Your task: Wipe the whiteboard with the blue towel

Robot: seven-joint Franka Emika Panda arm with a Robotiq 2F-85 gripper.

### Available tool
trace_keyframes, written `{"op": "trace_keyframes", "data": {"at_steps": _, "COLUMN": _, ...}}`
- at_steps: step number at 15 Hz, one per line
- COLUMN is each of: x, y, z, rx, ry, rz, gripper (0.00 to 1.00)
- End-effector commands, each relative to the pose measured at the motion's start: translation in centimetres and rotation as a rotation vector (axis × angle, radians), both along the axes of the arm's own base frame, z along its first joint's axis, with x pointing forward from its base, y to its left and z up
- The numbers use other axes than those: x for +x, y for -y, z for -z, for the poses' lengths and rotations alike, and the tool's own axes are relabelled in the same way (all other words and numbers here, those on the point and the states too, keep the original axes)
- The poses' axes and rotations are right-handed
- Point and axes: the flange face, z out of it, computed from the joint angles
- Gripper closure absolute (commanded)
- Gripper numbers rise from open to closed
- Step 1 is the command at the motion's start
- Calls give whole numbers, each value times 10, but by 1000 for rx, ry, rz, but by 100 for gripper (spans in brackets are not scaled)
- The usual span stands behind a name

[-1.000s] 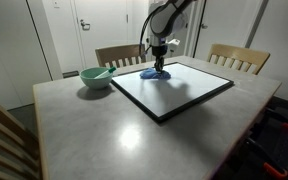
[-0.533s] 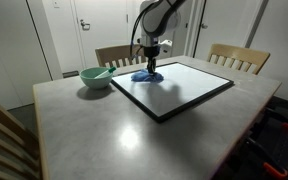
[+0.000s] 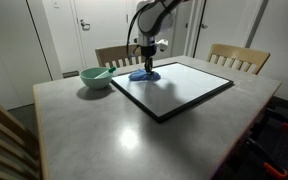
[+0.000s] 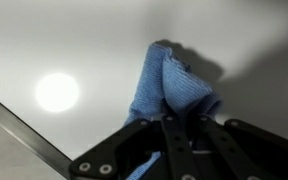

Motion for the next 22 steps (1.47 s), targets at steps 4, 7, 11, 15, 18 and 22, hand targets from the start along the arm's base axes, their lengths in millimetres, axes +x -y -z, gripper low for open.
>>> {"op": "trace_keyframes", "data": {"at_steps": 4, "x": 28, "y": 1, "z": 21, "rx": 22, "ry": -6, "rz": -34, "gripper": 97}}
{"op": "trace_keyframes", "data": {"at_steps": 7, "x": 28, "y": 13, "z": 24, "rx": 3, "ry": -27, "rz": -19, "gripper": 97}}
{"op": "trace_keyframes", "data": {"at_steps": 11, "x": 26, "y": 43, "z": 14, "rx": -19, "ry": -7, "rz": 44, "gripper": 97}}
{"op": "trace_keyframes", "data": {"at_steps": 15, "x": 23, "y": 81, "z": 14, "rx": -75, "ry": 8, "rz": 111, "gripper": 97}}
{"op": "trace_keyframes", "data": {"at_steps": 18, "x": 23, "y": 80, "z": 18, "rx": -52, "ry": 5, "rz": 121, "gripper": 97}}
{"op": "trace_keyframes", "data": {"at_steps": 22, "x": 25, "y": 40, "z": 21, "rx": 3, "ry": -2, "rz": 44, "gripper": 97}}
